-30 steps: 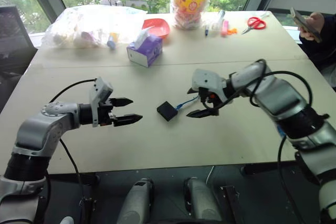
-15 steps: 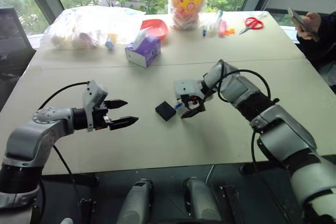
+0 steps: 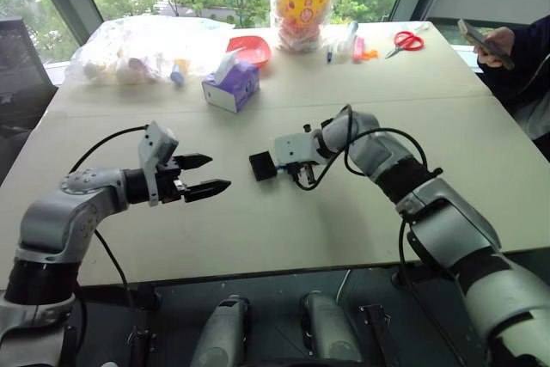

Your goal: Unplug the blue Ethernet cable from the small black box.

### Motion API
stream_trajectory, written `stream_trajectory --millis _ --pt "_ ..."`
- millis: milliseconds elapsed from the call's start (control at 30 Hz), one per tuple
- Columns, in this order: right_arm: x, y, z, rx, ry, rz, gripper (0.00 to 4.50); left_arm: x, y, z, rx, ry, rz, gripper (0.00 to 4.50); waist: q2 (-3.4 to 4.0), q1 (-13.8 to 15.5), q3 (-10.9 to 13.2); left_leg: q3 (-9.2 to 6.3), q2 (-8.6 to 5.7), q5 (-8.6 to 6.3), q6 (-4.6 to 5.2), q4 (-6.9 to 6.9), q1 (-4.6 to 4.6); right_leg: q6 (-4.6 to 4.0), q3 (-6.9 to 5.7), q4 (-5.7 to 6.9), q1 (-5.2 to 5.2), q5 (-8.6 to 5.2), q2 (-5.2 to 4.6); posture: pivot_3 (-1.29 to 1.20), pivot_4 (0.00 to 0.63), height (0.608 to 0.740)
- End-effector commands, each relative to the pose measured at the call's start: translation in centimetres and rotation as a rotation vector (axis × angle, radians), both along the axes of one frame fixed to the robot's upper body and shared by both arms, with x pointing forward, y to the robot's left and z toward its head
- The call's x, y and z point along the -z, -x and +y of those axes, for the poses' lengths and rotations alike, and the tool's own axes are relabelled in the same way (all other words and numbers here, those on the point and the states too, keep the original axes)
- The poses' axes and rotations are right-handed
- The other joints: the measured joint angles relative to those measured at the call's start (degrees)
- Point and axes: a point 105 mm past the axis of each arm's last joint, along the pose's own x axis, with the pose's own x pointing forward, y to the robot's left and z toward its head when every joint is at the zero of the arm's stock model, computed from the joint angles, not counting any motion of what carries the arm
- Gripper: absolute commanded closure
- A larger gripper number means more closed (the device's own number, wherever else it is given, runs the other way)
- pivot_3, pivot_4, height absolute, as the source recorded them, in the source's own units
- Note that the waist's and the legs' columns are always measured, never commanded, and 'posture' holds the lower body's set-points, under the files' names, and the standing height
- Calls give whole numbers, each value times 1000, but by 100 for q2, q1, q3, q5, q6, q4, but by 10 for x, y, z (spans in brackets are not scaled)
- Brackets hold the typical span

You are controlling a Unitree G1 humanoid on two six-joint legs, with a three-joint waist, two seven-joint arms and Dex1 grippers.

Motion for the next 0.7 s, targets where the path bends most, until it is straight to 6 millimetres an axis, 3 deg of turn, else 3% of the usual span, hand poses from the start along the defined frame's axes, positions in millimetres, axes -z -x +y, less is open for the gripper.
stream_trajectory --millis 33,167,333,533,700 --pt "-39 -1 -12 -29 -61 -344 4476 -11 -5 -11 44 41 -15 0 0 62 1 0 0 0 0 -1 -2 1 0 -1 -3 0 0 0 150 740" --pt "-53 33 -26 -15 -173 -530 4476 -30 -20 -22 52 152 -12 0 -4 148 2 2 -6 -1 1 -10 -15 15 -1 -6 -13 6 -1 0 150 740" --pt "-67 67 -17 -58 -239 -630 4476 -39 -26 -31 93 196 -6 0 -4 81 3 17 -4 -3 4 -10 -13 18 7 -8 -16 6 4 0 150 740" --pt "-72 87 -8 -82 -259 -655 4476 -46 -24 -46 165 221 -2 0 -6 146 3 12 2 -2 5 8 -6 1 5 -8 1 -2 7 0 150 740" --pt "-73 92 -4 -96 -251 -661 4476 -50 -27 -52 187 248 -4 0 -7 141 3 12 0 -1 6 8 -9 2 6 -19 6 -3 -1 0 150 740"
